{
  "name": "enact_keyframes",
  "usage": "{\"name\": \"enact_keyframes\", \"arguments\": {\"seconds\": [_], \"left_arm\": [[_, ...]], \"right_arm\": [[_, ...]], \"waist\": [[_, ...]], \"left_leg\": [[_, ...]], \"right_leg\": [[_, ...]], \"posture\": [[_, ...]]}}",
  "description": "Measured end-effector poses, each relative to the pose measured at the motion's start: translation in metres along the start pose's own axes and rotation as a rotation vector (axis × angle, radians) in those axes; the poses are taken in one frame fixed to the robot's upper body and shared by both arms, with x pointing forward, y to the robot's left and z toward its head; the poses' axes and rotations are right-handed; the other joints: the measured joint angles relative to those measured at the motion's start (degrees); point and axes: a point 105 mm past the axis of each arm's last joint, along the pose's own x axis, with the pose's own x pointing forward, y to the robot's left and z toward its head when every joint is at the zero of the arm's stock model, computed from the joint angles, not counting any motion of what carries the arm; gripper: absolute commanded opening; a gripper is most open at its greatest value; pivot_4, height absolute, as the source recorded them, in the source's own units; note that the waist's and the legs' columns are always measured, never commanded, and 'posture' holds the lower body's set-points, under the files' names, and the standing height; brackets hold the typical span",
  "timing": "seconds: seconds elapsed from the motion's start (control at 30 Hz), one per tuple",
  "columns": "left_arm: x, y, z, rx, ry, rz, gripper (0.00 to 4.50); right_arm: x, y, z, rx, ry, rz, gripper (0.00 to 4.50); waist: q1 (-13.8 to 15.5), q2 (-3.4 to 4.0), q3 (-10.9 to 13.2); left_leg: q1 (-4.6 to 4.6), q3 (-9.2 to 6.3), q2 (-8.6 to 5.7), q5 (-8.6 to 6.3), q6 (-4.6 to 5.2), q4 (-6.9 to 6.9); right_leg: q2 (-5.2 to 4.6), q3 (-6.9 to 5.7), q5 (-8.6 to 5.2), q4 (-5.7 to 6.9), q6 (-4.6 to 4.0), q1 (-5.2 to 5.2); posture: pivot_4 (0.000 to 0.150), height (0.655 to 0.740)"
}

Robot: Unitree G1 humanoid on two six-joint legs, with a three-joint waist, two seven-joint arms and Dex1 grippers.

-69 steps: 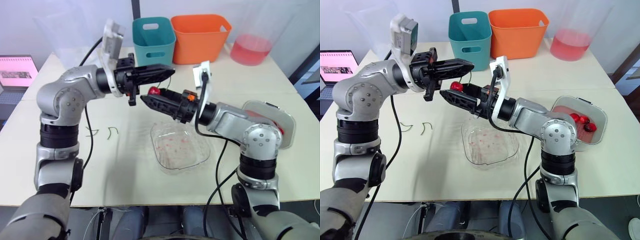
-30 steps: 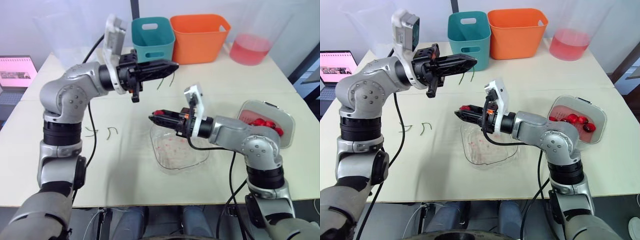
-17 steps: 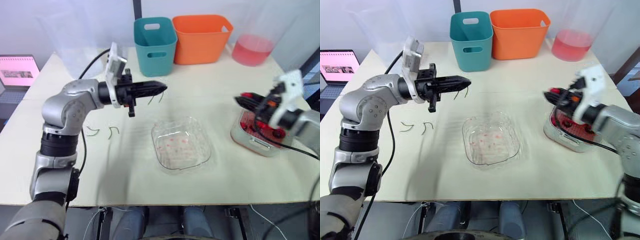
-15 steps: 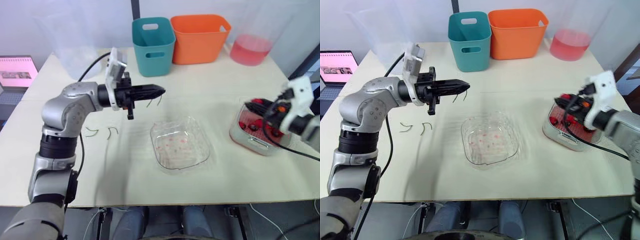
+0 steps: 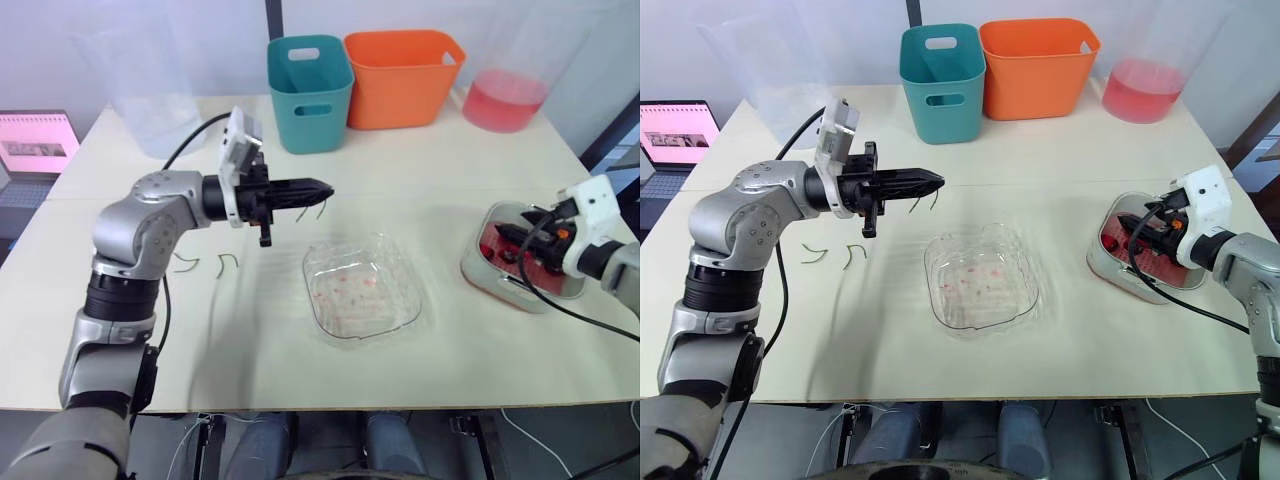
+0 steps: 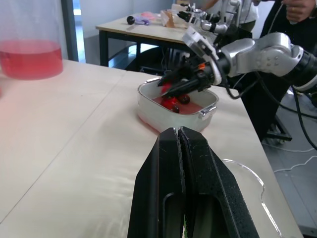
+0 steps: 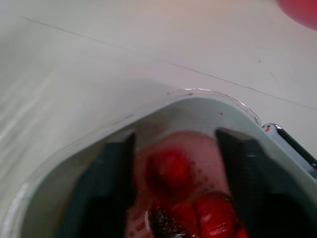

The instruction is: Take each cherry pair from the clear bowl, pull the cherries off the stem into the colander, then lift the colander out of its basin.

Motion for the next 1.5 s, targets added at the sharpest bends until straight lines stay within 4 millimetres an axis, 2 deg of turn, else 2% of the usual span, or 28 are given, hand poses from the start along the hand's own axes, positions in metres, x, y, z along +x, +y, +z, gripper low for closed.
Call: {"name": "enact_keyframes", "arguments": {"seconds": [0.17,0.23,0.3,0.37,0.43,0.47,0.53,0.6,0.7,0.77,0.83,0.9,1.0,1.1,1.2,1.33,1.5], "left_arm": [[-0.004,0.003,0.001,0.003,0.005,0.027,0.0],[-0.006,0.005,0.002,-0.004,-0.002,0.05,0.0],[-0.012,0.01,0.006,-0.023,-0.023,0.095,0.0],[-0.023,0.016,0.007,-0.041,-0.029,0.161,0.0],[-0.044,0.022,0.002,-0.099,-0.022,0.253,0.0],[-0.052,0.024,-0.002,-0.127,-0.016,0.291,0.0],[-0.083,0.027,-0.018,-0.218,0.017,0.407,0.0],[-0.109,0.024,-0.038,-0.316,0.052,0.49,0.0],[-0.145,0.016,-0.066,-0.472,0.076,0.59,0.0],[-0.159,0.012,-0.082,-0.533,0.086,0.643,0.0],[-0.17,0.008,-0.094,-0.571,0.097,0.694,0.0],[-0.179,0.005,-0.106,-0.589,0.119,0.743,0.0],[-0.187,-0.002,-0.122,-0.609,0.158,0.782,0.0],[-0.19,-0.006,-0.129,-0.601,0.178,0.797,0.95],[-0.192,-0.007,-0.133,-0.577,0.195,0.808,2.49],[-0.192,-0.006,-0.127,-0.543,0.186,0.807,4.45],[-0.199,-0.001,-0.102,-0.481,0.158,0.803,4.45]], "right_arm": [[0.0,-0.004,0.011,-0.008,-0.038,-0.01,4.17],[0.0,-0.004,0.025,-0.01,-0.08,-0.007,4.17],[0.002,0.008,0.046,0.005,-0.146,0.047,4.17],[0.004,0.036,0.074,0.016,-0.233,0.165,4.17],[0.003,0.08,0.105,0.002,-0.317,0.35,4.17],[0.002,0.099,0.112,-0.017,-0.336,0.427,4.17],[-0.001,0.15,0.122,-0.056,-0.352,0.625,4.17],[-0.004,0.19,0.119,-0.074,-0.332,0.786,4.17],[-0.011,0.239,0.116,-0.126,-0.321,0.979,4.17],[-0.012,0.261,0.111,-0.166,-0.31,1.057,4.17],[-0.005,0.278,0.096,-0.244,-0.266,1.089,4.17],[0.001,0.289,0.085,-0.296,-0.24,1.105,4.17],[0.008,0.293,0.083,-0.308,-0.251,1.101,4.17],[0.012,0.29,0.084,-0.303,-0.258,1.092,4.24],[0.012,0.288,0.084,-0.291,-0.258,1.09,4.24],[0.014,0.278,0.088,-0.265,-0.271,1.058,4.24],[0.016,0.255,0.093,-0.184,-0.277,0.981,4.24]], "waist": [[-0.01,0.0,0.0],[-0.18,0.0,0.0],[-0.48,0.01,0.0],[-0.81,0.03,0.0],[-1.56,0.04,-0.01],[-1.62,0.04,-0.01],[-1.91,0.03,-0.01],[-1.72,0.03,-0.01],[-1.34,0.02,-0.01],[-0.63,-0.01,-0.03],[0.11,-0.04,-0.05],[0.16,-0.07,-0.06],[0.0,-0.07,-0.06],[-0.03,-0.08,-0.07],[-0.04,-0.07,-0.07],[-0.02,-0.07,-0.07],[0.0,-0.07,-0.07]], "left_leg": [[0.0,-0.05,0.0,0.0,0.01,0.0],[0.0,-0.06,0.02,0.0,0.01,-0.01],[0.01,-0.06,0.06,0.0,0.0,-0.02],[0.01,-0.07,0.09,0.0,-0.01,-0.05],[0.01,-0.12,0.12,0.0,0.0,-0.07],[0.01,-0.18,0.12,0.0,0.0,-0.08],[0.01,-0.19,0.13,-0.01,0.01,-0.12],[-0.03,-0.23,0.1,-0.01,0.01,-0.11],[-0.08,-0.24,0.02,-0.02,0.03,-0.07],[-0.08,-0.26,0.0,-0.05,0.06,-0.06],[-0.08,-0.25,-0.04,-0.05,0.06,-0.03],[-0.07,-0.23,-0.06,-0.04,0.04,-0.04],[-0.07,-0.21,-0.03,-0.03,0.01,-0.08],[-0.07,-0.23,-0.01,-0.03,0.01,-0.13],[-0.07,-0.22,0.0,-0.04,0.04,-0.14],[-0.07,-0.22,0.0,-0.05,0.04,-0.14],[-0.07,-0.22,0.0,-0.05,0.05,-0.15]], "right_leg": [[0.0,0.0,0.0,0.0,0.0,0.0],[0.01,0.01,0.0,0.0,0.0,-0.01],[0.04,0.02,0.0,0.02,0.0,-0.05],[0.06,0.03,0.0,0.05,0.0,-0.09],[0.08,0.02,0.0,0.06,0.0,-0.1],[0.09,-0.01,0.0,0.05,0.0,-0.1],[0.1,0.0,0.0,0.05,0.0,-0.13],[0.07,0.01,0.0,0.07,0.0,-0.18],[-0.02,0.0,0.0,0.06,-0.01,-0.18],[-0.04,-0.02,0.0,0.04,-0.01,-0.16],[-0.07,-0.01,0.0,0.03,-0.01,-0.17],[-0.09,0.01,0.0,0.01,-0.01,-0.16],[-0.09,0.02,0.01,0.06,-0.02,-0.21],[-0.08,0.02,0.01,0.06,-0.02,-0.22],[-0.08,0.01,0.01,0.06,-0.02,-0.23],[-0.08,0.02,0.01,0.05,-0.02,-0.22],[-0.08,0.01,0.01,0.05,-0.02,-0.23]], "posture": [[0.15,0.74],[0.15,0.74],[0.15,0.74],[0.15,0.74],[0.15,0.74],[0.15,0.74],[0.15,0.74],[0.15,0.74],[0.15,0.74],[0.15,0.74],[0.15,0.74],[0.15,0.74],[0.15,0.74],[0.15,0.74],[0.15,0.74],[0.15,0.74],[0.15,0.74]]}}
